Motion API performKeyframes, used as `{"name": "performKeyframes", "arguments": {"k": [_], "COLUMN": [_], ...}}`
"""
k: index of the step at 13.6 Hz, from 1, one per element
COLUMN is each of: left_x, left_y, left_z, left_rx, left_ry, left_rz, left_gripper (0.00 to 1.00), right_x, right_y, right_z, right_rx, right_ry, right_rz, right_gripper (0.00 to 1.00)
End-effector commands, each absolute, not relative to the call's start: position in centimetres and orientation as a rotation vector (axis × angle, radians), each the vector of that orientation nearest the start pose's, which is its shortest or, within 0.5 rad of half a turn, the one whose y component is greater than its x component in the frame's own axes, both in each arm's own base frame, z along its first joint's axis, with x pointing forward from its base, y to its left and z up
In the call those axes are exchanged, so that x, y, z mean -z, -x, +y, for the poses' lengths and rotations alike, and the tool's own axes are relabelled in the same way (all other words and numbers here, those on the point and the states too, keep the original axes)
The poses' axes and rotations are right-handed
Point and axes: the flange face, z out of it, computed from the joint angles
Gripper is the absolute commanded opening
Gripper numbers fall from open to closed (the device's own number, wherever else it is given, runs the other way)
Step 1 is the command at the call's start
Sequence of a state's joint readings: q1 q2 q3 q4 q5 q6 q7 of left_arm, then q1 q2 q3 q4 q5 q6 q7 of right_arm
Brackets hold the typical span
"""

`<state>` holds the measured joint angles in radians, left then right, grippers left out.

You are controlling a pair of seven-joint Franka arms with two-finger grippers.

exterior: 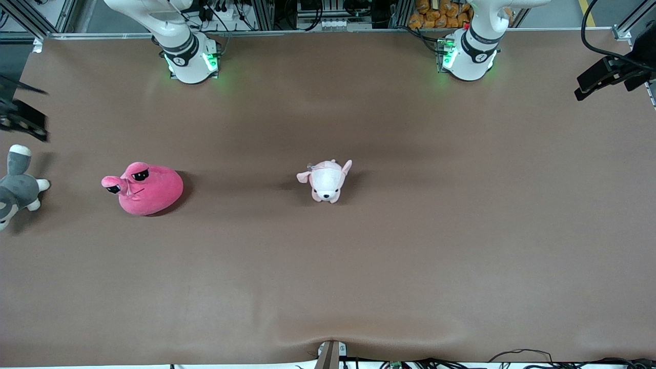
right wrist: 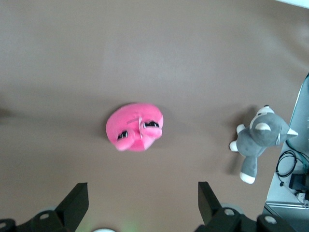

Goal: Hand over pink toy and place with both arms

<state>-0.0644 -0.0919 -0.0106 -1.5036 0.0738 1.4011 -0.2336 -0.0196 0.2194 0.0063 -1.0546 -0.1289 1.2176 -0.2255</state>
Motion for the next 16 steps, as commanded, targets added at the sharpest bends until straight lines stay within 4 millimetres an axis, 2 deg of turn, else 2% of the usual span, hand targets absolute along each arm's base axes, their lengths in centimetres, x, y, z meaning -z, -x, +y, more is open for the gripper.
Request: {"name": "performKeyframes", "arguments": {"k": [1,3,6,8,10,12,14,16], "left_x": [-68.5,-67.0,-66.3,-66.1,-66.4,-66.5,-66.9,-67.5], "left_y": [-50.1,-50.5,-50.4,-50.0,-49.8,-49.8,-49.4,-49.2], "left_z": [-3.0,-3.1,-3.1,-5.0,-5.2,-5.4,-5.3,-5.1], "left_rx": [0.075,0.083,0.070,0.044,0.044,0.034,0.008,-0.015], "left_ry": [3.075,3.071,3.064,3.059,3.059,3.061,3.064,3.068], "left_rz": [-0.230,-0.222,-0.213,-0.163,-0.152,-0.129,-0.042,-0.028], "left_gripper": [1.00,1.00,1.00,1.00,1.00,1.00,1.00,1.00], "right_x": [-69.7,-68.9,-66.7,-67.1,-68.1,-68.9,-68.9,-68.8], "right_y": [-54.1,-53.0,-50.1,-50.2,-50.6,-51.4,-51.6,-51.6], "right_z": [-4.1,-3.8,-3.1,-0.8,0.0,-0.2,-0.5,-0.5], "right_rx": [-0.165,-0.142,-0.056,-0.044,-0.011,0.021,0.021,0.019], "right_ry": [3.155,3.153,3.163,3.187,3.234,3.234,3.231,3.225], "right_rz": [-0.037,0.037,0.021,-0.057,-0.089,-0.083,-0.069,-0.063], "right_gripper": [1.00,1.00,1.00,1.00,1.00,1.00,1.00,1.00]}}
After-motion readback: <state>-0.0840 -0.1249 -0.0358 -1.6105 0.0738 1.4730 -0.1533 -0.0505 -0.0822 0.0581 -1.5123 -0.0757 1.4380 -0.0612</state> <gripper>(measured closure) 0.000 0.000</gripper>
